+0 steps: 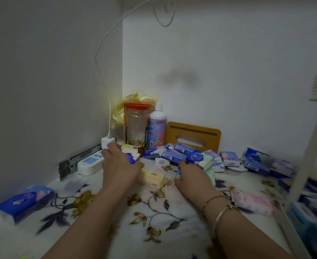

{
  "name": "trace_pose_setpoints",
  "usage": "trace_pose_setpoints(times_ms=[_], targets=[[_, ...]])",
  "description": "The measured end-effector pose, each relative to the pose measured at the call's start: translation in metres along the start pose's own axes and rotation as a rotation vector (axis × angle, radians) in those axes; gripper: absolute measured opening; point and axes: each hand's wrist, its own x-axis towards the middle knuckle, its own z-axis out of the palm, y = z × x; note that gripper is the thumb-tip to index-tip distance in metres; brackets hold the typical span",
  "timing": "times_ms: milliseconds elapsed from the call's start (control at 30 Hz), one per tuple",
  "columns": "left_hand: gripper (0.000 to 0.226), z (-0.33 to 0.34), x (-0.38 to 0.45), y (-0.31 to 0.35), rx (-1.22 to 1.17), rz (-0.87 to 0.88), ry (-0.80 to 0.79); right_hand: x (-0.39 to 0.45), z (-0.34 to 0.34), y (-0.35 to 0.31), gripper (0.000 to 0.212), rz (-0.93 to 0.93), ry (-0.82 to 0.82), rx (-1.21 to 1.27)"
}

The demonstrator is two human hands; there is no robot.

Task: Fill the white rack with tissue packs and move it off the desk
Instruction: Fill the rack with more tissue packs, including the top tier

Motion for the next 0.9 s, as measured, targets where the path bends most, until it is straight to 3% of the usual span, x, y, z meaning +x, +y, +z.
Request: trace_pose_setpoints(times_ms=[133,233,433,600,700,767,800,900], targets=[[0.07,0.01,-0.001,0.011,-0.151,-0.011,-0.159,-0.001,-0.008,0.003,0.028,0.076,0.209,0.202],[0.07,0.019,-0.013,0.014,-0.153,0.132,-0.27,0.002,-0.018,0.003,0.045,0.14,0.295,0.583],[0.074,0.032,-0.024,0.008,-0.05,0.348,-0.333,0.006,-0.024,-0.003,0.055,0.16,0.127,1.011],[0.079,0.031,-0.023,0.007,0.084,0.475,-0.291,-0.004,-0.035,-0.01,0.043,0.151,-0.107,1.197],[0.068,0.027,-0.025,0.011,0.009,0.42,-0.315,-0.003,-0.035,-0.006,0.04,0.197,0.06,0.994],[0.063,0.026,-0.028,0.014,-0.034,0.394,-0.334,-0.004,-0.031,0.004,0.033,0.243,0.252,0.639],[0.061,0.026,-0.028,0.016,-0.081,0.382,-0.338,-0.006,-0.03,0.009,0.031,0.287,0.272,0.436],[0.055,0.025,-0.028,0.021,-0.267,0.318,-0.35,-0.011,-0.019,0.021,0.069,0.41,0.049,0.074]])
